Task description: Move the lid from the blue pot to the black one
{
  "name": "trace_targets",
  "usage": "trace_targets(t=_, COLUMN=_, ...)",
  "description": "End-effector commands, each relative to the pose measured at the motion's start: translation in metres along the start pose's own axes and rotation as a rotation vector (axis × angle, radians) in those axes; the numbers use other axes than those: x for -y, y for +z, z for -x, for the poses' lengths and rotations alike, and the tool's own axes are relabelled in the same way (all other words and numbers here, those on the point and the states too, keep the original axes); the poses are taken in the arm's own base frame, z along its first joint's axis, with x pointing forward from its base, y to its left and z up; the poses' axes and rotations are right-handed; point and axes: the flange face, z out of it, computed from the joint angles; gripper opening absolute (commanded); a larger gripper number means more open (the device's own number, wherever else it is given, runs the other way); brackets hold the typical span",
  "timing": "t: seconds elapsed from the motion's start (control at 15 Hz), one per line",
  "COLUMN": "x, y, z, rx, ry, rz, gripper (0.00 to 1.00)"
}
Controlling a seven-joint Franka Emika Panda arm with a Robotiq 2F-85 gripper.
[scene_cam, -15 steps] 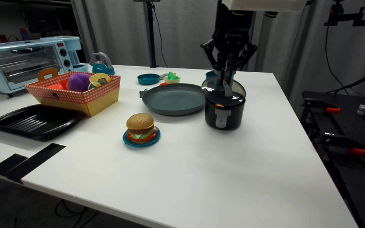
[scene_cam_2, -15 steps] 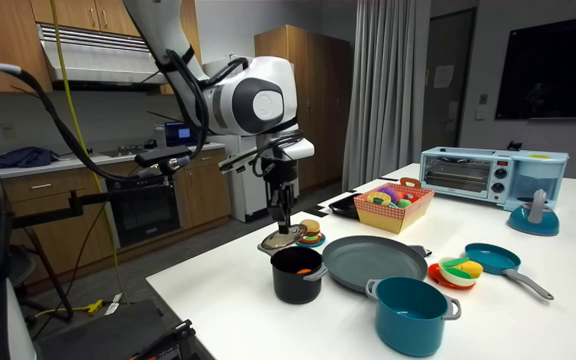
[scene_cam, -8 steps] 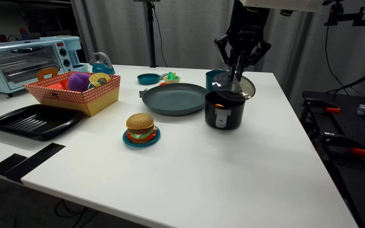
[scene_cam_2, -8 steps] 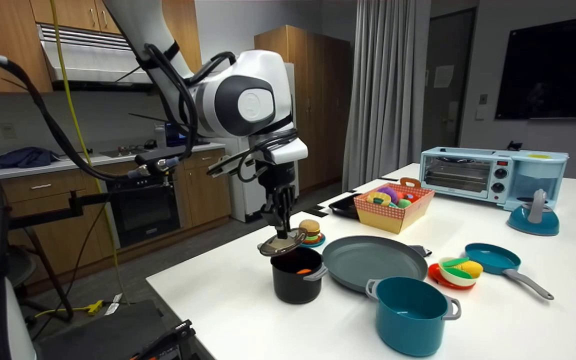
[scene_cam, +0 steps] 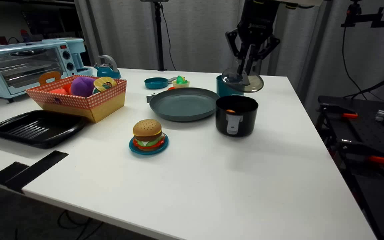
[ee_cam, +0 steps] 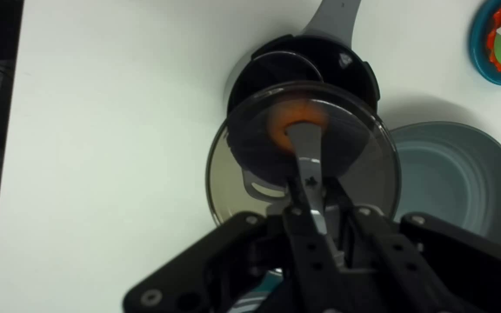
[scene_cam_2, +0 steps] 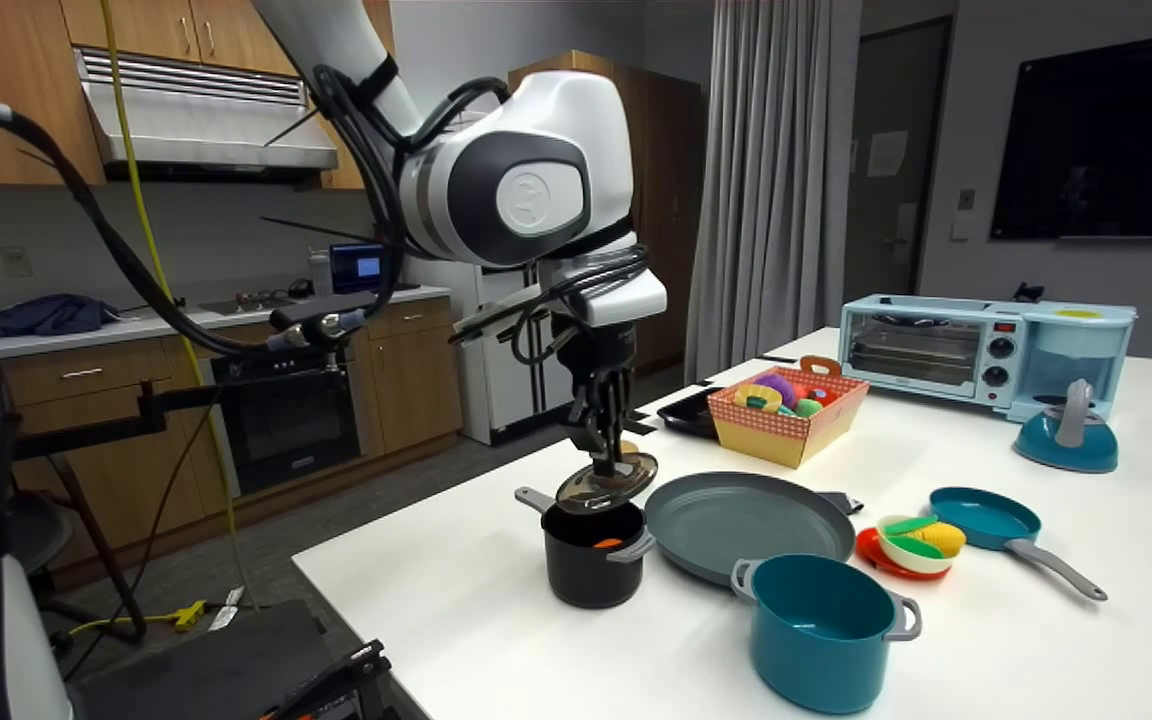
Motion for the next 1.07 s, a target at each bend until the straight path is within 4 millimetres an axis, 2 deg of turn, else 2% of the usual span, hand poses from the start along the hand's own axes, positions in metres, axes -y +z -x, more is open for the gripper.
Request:
trace_targets(t=0.0, x=0.014, y=0.000, z=-0.015, rx=0.037, ry=-0.023, rz=-0.024, gripper=0.04)
trace_targets(t=0.4, x=0.038, y=0.018, z=-0.011, rx=0.097, ry=-0.086, rz=-0.024, gripper=0.04)
trace_targets(t=1.0, x=0.041, y=0.040, z=-0.014, rx=0.124, ry=-0.087, rz=0.011, gripper=0.04)
